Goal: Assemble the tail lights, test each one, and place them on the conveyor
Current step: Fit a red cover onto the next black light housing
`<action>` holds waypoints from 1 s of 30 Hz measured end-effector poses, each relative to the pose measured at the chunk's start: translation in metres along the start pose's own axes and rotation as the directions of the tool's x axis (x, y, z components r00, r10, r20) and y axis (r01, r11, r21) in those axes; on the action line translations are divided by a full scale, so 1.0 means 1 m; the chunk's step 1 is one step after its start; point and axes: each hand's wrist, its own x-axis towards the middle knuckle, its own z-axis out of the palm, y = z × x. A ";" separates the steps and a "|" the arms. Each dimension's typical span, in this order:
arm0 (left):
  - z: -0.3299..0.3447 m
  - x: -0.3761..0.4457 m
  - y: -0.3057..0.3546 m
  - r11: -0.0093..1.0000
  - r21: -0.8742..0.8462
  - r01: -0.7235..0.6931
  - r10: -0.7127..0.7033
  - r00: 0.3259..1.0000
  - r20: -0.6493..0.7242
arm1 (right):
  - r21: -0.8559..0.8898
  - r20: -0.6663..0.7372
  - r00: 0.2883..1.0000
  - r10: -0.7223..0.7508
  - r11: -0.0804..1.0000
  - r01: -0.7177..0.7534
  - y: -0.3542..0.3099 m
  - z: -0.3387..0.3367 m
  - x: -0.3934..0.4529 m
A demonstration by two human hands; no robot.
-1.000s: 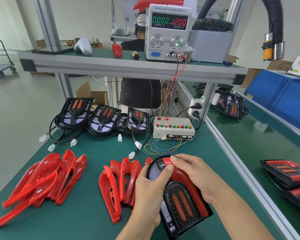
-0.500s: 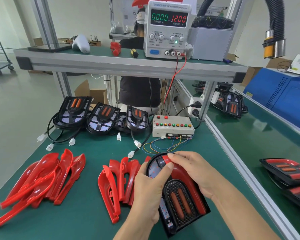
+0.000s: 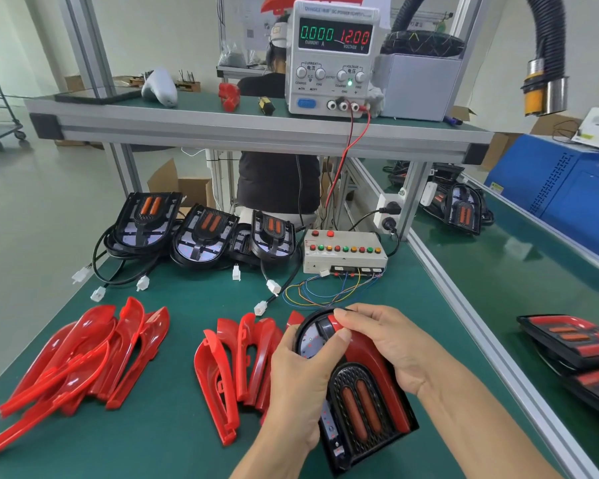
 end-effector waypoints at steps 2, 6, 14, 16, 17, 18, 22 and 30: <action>0.000 0.000 0.000 1.000 0.006 -0.005 0.005 1.000 -0.004 | 0.009 0.009 1.000 0.004 1.000 -0.004 0.001 -0.001 0.001; 0.001 0.001 0.001 1.000 0.002 0.002 -0.002 1.000 -0.008 | 0.018 0.005 1.000 0.006 1.000 -0.006 0.001 -0.002 0.002; 0.003 0.006 -0.001 1.000 0.009 0.028 -0.027 0.999 -0.019 | 0.034 -0.001 1.000 -0.001 0.999 0.001 0.000 -0.005 0.005; 0.003 0.007 -0.002 0.999 0.020 0.033 -0.033 0.999 -0.021 | 0.028 -0.019 1.000 -0.014 1.000 0.014 0.000 -0.004 0.005; 0.003 0.007 -0.002 0.999 0.024 0.040 -0.039 0.999 -0.025 | 0.023 -0.026 0.999 -0.022 0.999 0.023 0.001 -0.003 0.005; 0.003 0.007 -0.002 0.999 0.021 0.047 -0.047 0.998 -0.029 | 0.019 -0.034 0.999 -0.037 0.999 0.038 0.003 -0.002 0.004; 0.004 0.010 0.005 0.998 -0.022 0.063 -0.063 0.998 -0.019 | -0.038 -0.010 0.995 -0.100 0.994 0.100 0.005 -0.007 0.001; 0.002 0.018 0.013 0.990 -0.090 0.104 -0.110 0.992 -0.064 | -0.301 0.012 0.991 -0.134 0.944 0.132 0.018 -0.034 -0.015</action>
